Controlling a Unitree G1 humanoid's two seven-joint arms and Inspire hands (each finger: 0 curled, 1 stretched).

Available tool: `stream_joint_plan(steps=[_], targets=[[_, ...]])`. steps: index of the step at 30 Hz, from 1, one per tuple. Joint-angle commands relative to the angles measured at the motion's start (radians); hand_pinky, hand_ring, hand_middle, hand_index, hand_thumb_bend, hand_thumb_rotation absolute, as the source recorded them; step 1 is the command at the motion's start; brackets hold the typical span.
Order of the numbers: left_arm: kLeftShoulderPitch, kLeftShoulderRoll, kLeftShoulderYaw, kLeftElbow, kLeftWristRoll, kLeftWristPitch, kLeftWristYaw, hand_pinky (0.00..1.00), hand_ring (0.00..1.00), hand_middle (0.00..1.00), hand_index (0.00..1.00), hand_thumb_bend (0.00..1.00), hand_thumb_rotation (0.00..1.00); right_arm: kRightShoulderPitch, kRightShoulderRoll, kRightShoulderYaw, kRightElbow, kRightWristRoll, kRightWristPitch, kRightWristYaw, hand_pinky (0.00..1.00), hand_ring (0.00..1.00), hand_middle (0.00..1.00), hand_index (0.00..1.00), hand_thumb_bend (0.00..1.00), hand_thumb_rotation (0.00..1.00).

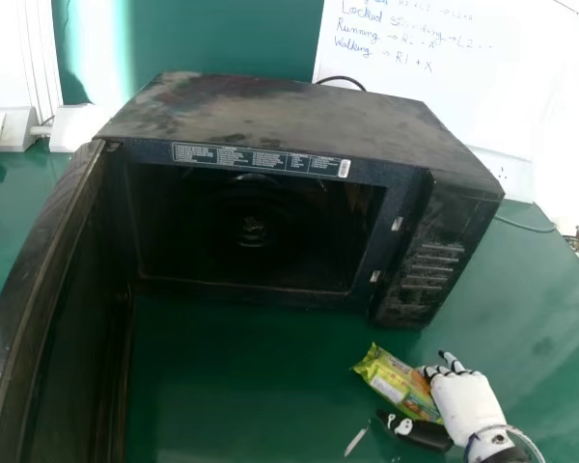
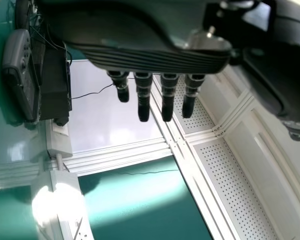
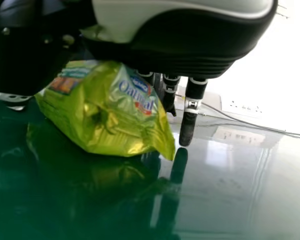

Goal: Put biscuit inside oven

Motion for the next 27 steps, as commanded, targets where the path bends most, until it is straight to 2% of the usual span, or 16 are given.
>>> stream_joint_plan(steps=[1, 13, 21, 27], targets=[[0.013, -0.013, -0.005, -0.032, 0.003, 0.016, 0.012, 0.99, 0.92, 0.95, 0.96, 1.00, 1.00, 0.023, -0.019, -0.001, -0.020, 0.008, -0.012, 0.034, 0.64, 0.77, 0.82, 0.82, 0.93, 0.37], [0.031, -0.026, -0.008, -0.065, 0.010, 0.020, 0.003, 0.99, 0.93, 0.96, 0.97, 1.00, 1.00, 0.063, -0.063, -0.028, -0.074, -0.008, -0.059, 0.042, 0.62, 0.76, 0.82, 0.81, 0.95, 0.28], [0.042, -0.034, -0.010, -0.087, 0.012, 0.022, 0.004, 0.99, 0.92, 0.95, 0.97, 1.00, 1.00, 0.075, -0.057, -0.051, -0.054, -0.003, -0.127, -0.050, 0.46, 0.63, 0.74, 0.73, 0.98, 0.15], [0.049, -0.035, -0.010, -0.090, 0.009, 0.014, -0.001, 0.99, 0.92, 0.95, 0.97, 0.99, 1.00, 0.080, -0.066, -0.061, -0.053, -0.032, -0.136, -0.050, 0.42, 0.62, 0.74, 0.72, 1.00, 0.13]])
